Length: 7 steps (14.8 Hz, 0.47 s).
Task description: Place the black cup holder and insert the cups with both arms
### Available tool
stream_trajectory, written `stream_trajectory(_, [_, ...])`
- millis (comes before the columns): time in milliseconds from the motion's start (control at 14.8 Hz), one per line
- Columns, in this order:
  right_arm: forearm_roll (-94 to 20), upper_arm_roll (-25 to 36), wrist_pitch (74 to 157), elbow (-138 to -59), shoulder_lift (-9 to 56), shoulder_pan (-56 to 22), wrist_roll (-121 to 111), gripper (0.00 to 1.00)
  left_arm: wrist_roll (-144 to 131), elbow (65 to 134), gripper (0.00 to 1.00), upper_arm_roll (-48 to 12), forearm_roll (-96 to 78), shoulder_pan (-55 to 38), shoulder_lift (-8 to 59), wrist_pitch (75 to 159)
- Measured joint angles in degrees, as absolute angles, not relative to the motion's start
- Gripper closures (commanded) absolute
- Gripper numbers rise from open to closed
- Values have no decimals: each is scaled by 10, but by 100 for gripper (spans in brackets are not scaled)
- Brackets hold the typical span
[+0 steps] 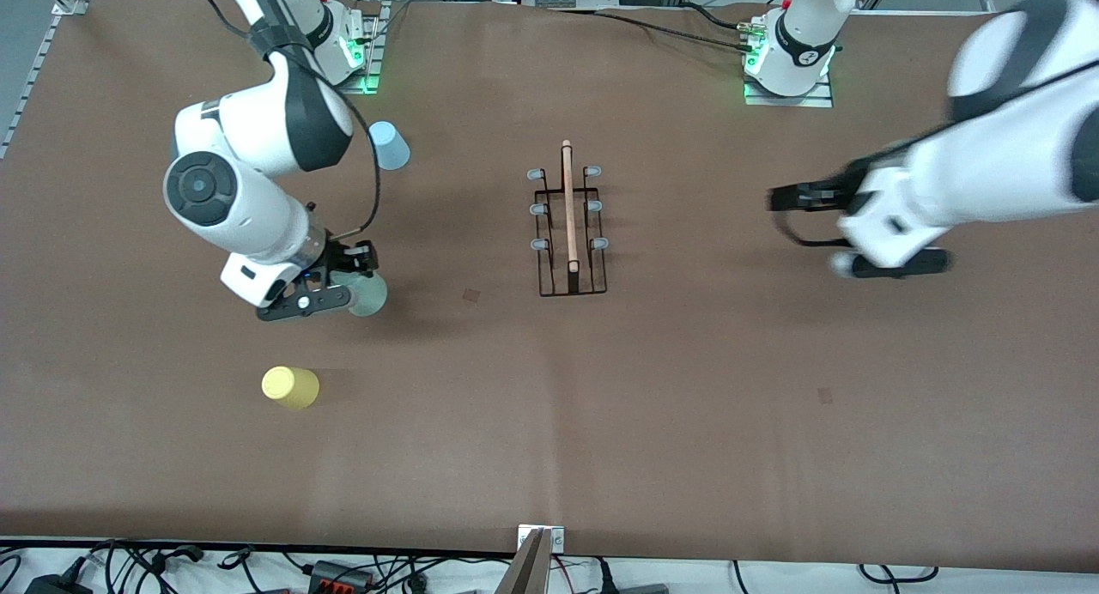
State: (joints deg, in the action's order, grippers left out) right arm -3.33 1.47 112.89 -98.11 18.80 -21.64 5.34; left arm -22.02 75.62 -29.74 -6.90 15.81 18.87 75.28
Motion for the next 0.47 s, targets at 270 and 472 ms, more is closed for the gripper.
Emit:
stream_trajectory(270, [-36, 14, 1113, -973, 188, -271, 66, 71, -189, 735, 0, -298, -3, 199, 184, 731])
stream_trajectory(472, [-82, 13, 1095, -957, 188, -306, 88, 71, -189, 735, 0, -298, 3, 201, 178, 730])
